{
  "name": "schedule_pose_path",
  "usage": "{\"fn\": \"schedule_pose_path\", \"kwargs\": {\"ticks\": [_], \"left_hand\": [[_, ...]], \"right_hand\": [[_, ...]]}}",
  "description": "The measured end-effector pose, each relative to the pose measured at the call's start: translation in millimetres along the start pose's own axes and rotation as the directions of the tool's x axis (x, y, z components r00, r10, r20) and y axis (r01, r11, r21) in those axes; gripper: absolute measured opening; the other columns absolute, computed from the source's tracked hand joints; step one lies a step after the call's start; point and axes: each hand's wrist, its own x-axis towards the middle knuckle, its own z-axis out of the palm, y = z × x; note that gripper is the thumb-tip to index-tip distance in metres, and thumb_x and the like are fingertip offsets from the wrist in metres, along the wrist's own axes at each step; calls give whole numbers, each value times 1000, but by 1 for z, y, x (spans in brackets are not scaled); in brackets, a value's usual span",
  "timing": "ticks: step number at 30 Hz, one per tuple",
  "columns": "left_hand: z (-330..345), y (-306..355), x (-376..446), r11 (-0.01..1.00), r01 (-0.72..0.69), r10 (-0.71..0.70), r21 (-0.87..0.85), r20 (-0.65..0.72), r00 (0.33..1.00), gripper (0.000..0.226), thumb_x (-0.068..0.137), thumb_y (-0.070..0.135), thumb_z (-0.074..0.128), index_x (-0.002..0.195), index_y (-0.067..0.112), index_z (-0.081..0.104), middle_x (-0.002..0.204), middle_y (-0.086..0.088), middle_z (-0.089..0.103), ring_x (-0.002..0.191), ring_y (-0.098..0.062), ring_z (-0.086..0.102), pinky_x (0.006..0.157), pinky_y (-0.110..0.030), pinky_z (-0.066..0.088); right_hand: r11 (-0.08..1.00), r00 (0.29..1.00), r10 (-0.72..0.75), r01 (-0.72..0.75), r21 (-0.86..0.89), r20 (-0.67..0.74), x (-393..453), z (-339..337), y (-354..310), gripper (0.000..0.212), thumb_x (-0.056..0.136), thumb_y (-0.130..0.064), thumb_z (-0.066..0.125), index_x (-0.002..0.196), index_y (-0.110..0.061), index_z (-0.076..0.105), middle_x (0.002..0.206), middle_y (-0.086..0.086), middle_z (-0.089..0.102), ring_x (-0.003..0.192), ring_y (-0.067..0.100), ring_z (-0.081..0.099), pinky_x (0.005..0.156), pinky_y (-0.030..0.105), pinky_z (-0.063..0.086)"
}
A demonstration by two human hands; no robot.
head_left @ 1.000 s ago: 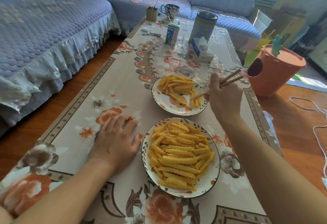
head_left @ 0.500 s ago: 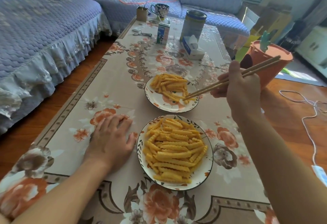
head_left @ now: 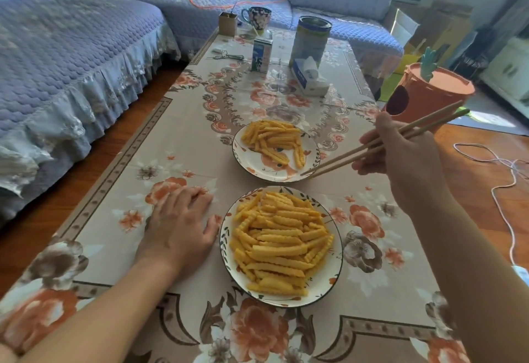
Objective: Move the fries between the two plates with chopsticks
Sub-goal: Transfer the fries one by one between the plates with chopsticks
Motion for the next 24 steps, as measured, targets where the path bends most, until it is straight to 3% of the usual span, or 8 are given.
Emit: {"fn": "schedule_pose_path", "kwargs": {"ticks": [4, 12, 17, 21, 24], "left_hand": [[1, -1, 0, 1000, -4, 4, 5, -1, 1000, 51, 92, 52, 37, 134, 29, 55, 141, 0, 50, 137, -24, 39, 116, -48, 32], [3, -2, 0, 1000, -4, 4, -10, -16, 1000, 48, 92, 49, 42, 132, 28, 57, 139, 0, 53, 137, -25, 41, 117, -50, 32], [4, -3, 1, 1000, -10, 10, 1, -20, 1000, 48, 92, 50, 41, 132, 29, 56, 138, 0, 53, 136, -24, 41, 117, -48, 32], [3, -3, 0, 1000, -12, 11, -1, -16, 1000, 46, 92, 49, 40, 132, 30, 55, 139, 2, 51, 137, -22, 39, 117, -47, 32], [3, -3, 0, 1000, -10, 10, -7, -15, 1000, 47, 93, 49, 39, 133, 30, 54, 141, 3, 50, 138, -21, 37, 117, -47, 30]], "right_hand": [[998, 990, -42, 35, -56, -131, 21, 15, 16, 34, 104, -31, 59, 82, -8, 70, 63, 7, 72, 58, 25, 74, 63, 42, 65], [937, 975, -213, 185, -295, -64, 40, 65, 41, 34, 104, -36, 56, 74, -26, 67, 62, 2, 71, 56, 15, 72, 66, 45, 63], [884, 969, -245, 213, -417, -25, 40, 74, 47, 42, 103, -43, 54, 79, -15, 73, 60, 0, 71, 58, 16, 72, 71, 46, 62], [924, 985, -158, 123, -362, -68, 36, 70, 45, 40, 103, -43, 54, 70, -25, 68, 61, 3, 72, 59, 19, 73, 74, 49, 62], [961, 991, -89, 60, -270, -99, 30, 64, 42, 42, 105, -41, 53, 73, -18, 68, 62, 9, 71, 57, 24, 73, 72, 50, 63]]}}
